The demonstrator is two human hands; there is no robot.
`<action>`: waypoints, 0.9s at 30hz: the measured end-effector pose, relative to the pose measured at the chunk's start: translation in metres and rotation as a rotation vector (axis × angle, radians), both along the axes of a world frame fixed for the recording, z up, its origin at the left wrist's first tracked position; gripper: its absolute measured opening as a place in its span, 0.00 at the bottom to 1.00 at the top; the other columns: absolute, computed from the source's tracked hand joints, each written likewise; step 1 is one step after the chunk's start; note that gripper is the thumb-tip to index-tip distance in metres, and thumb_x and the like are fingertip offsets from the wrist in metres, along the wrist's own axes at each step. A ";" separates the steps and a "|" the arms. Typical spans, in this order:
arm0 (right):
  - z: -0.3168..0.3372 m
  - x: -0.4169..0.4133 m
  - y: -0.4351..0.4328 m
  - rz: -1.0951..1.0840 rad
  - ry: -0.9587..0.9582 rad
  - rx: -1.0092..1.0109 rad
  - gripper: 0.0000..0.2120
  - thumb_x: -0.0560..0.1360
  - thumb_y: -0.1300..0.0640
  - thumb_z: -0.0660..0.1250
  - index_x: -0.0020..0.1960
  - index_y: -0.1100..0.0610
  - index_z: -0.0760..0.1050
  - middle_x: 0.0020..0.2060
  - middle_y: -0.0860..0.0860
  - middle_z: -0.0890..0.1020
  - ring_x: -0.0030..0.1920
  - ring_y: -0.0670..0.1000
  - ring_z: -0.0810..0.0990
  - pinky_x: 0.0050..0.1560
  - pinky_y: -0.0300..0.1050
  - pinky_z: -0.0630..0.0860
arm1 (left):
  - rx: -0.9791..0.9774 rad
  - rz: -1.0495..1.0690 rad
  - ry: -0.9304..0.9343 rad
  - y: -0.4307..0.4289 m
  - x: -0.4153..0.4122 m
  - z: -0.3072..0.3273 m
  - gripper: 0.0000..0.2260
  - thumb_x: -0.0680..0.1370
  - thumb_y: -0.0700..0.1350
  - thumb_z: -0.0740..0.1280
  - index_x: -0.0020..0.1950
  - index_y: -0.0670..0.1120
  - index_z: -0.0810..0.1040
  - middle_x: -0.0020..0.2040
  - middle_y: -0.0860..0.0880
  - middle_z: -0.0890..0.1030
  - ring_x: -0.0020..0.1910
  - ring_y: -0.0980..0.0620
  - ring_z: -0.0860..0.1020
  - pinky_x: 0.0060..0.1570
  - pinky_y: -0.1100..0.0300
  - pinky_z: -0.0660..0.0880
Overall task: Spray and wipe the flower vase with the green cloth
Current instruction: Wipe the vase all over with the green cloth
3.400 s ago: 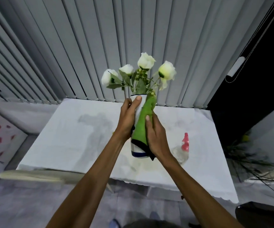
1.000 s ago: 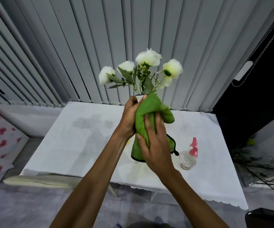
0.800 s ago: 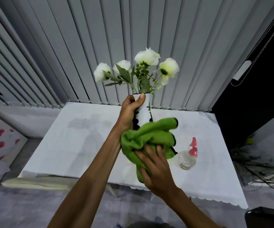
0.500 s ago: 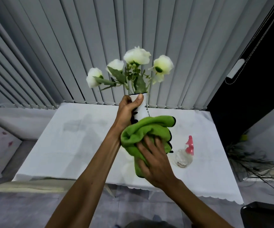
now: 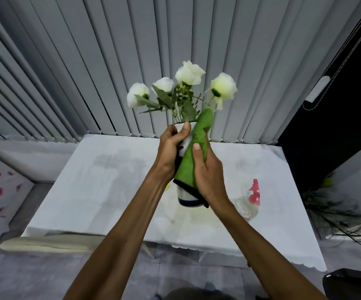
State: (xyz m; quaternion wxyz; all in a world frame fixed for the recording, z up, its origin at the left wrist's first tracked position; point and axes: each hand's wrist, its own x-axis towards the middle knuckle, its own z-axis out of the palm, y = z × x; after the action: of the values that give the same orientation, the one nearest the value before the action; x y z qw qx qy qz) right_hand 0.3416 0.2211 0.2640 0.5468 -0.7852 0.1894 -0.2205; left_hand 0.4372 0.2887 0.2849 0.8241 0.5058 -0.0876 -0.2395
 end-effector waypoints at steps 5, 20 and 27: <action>-0.007 0.007 -0.011 0.023 0.198 0.590 0.27 0.74 0.29 0.57 0.58 0.45 0.82 0.53 0.51 0.87 0.55 0.54 0.85 0.63 0.57 0.78 | -0.016 0.010 0.005 -0.002 -0.003 -0.009 0.19 0.74 0.50 0.73 0.59 0.44 0.73 0.52 0.36 0.76 0.50 0.37 0.77 0.54 0.39 0.76; -0.059 -0.032 -0.010 0.092 0.030 1.434 0.18 0.77 0.47 0.64 0.51 0.59 0.87 0.52 0.59 0.87 0.48 0.59 0.88 0.50 0.55 0.83 | 0.126 -0.062 -0.114 0.003 0.003 -0.010 0.29 0.75 0.65 0.66 0.63 0.42 0.78 0.52 0.45 0.84 0.48 0.47 0.83 0.50 0.52 0.80; -0.053 -0.034 -0.010 0.138 -0.010 1.304 0.23 0.77 0.42 0.64 0.62 0.58 0.83 0.60 0.60 0.84 0.56 0.60 0.86 0.49 0.53 0.84 | 0.252 0.085 -0.209 -0.005 -0.006 -0.005 0.31 0.65 0.72 0.71 0.61 0.55 0.78 0.48 0.56 0.86 0.48 0.57 0.84 0.47 0.59 0.79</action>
State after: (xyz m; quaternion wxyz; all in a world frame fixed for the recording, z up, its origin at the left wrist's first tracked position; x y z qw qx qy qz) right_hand 0.3080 0.2107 0.2111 0.9245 -0.3018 0.2310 -0.0285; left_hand 0.4311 0.2842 0.2798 0.7500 0.6305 -0.1206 -0.1598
